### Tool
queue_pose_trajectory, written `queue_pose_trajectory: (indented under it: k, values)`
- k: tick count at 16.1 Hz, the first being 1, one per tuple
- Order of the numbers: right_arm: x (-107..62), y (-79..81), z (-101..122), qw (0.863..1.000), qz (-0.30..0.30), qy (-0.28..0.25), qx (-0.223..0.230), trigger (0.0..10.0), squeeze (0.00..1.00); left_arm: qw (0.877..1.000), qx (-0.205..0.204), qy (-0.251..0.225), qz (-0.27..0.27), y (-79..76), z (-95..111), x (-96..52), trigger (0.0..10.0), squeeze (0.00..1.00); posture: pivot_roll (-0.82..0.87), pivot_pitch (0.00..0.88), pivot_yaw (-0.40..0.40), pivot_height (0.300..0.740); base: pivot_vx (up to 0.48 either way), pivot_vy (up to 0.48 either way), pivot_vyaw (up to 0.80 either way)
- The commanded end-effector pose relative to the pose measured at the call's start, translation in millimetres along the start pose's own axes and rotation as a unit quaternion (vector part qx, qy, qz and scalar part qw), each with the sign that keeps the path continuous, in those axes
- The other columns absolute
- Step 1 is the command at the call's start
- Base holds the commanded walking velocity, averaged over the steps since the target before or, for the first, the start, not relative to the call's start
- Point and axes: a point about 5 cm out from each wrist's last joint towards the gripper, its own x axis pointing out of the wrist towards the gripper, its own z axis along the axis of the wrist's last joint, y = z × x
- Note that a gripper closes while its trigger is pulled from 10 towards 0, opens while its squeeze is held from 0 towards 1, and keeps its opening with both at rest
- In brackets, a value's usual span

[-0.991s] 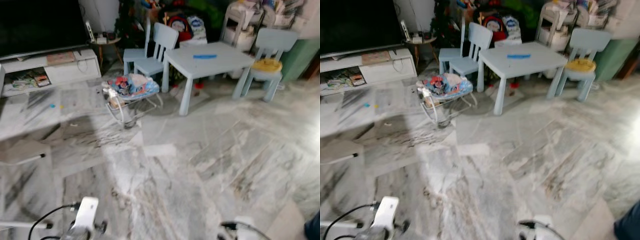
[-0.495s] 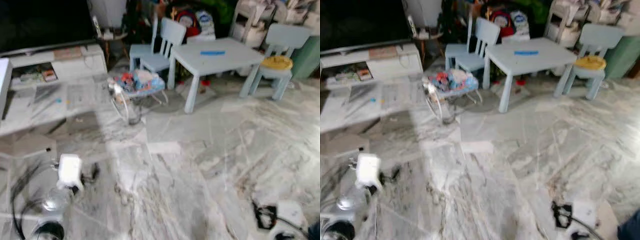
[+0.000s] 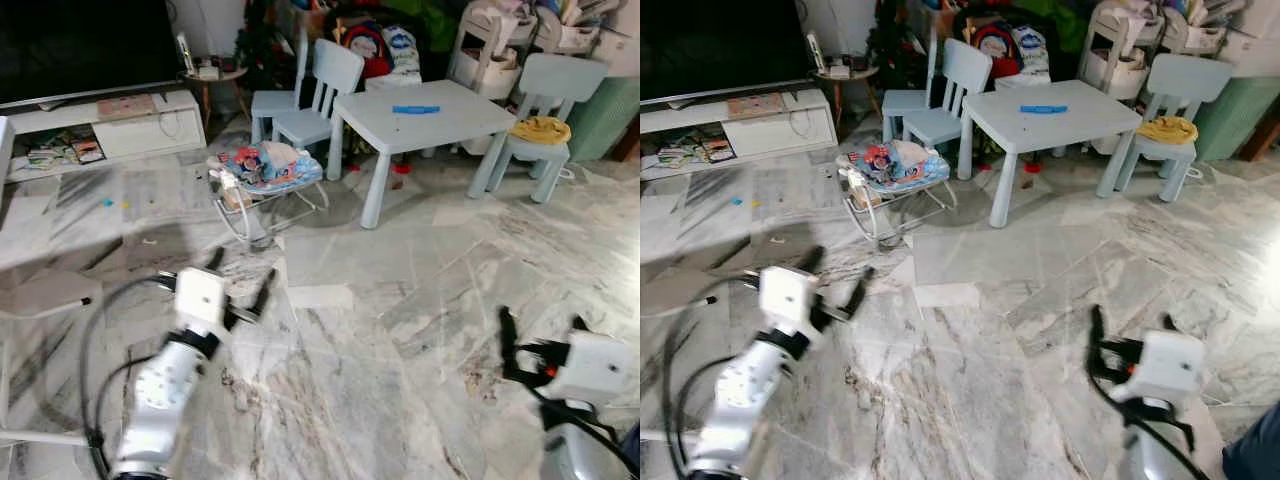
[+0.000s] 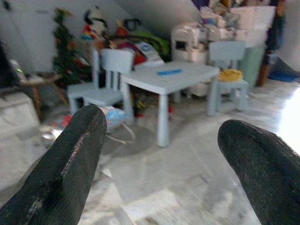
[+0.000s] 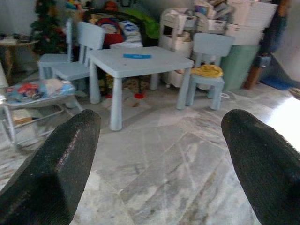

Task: Hang keys on a hook

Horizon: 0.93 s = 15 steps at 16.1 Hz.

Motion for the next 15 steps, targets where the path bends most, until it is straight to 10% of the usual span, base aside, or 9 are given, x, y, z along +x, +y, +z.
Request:
queue_pose_trajectory:
  k: [1, 8, 15]
  values:
    - [0.7, 0.3, 4, 1.0, -0.005, 0.0, 0.003, 10.0, 0.0, 1.0, 0.012, 0.005, 0.015, 5.8, 2, -2.1, 10.0, 0.0, -0.02, 0.0, -0.038, 0.74, 0.0, 0.0, 0.0]
    - [-5.8, 17.0, -4, 0.997, 0.048, 0.061, -0.008, 10.0, 0.0, 0.994, 0.016, 0.086, 0.071, 21.3, -18, -32.9, 10.0, 0.0, 0.0, 0.0, -0.045, 0.74, 0.0, 0.0, 0.0]
    - [1.7, 15.3, -6, 0.997, 0.016, 0.071, -0.014, 10.0, 0.0, 0.996, 0.025, 0.074, 0.05, 12.9, -12, -17.1, 10.0, 0.0, 0.0, 0.0, -0.046, 0.74, 0.0, 0.0, 0.0]
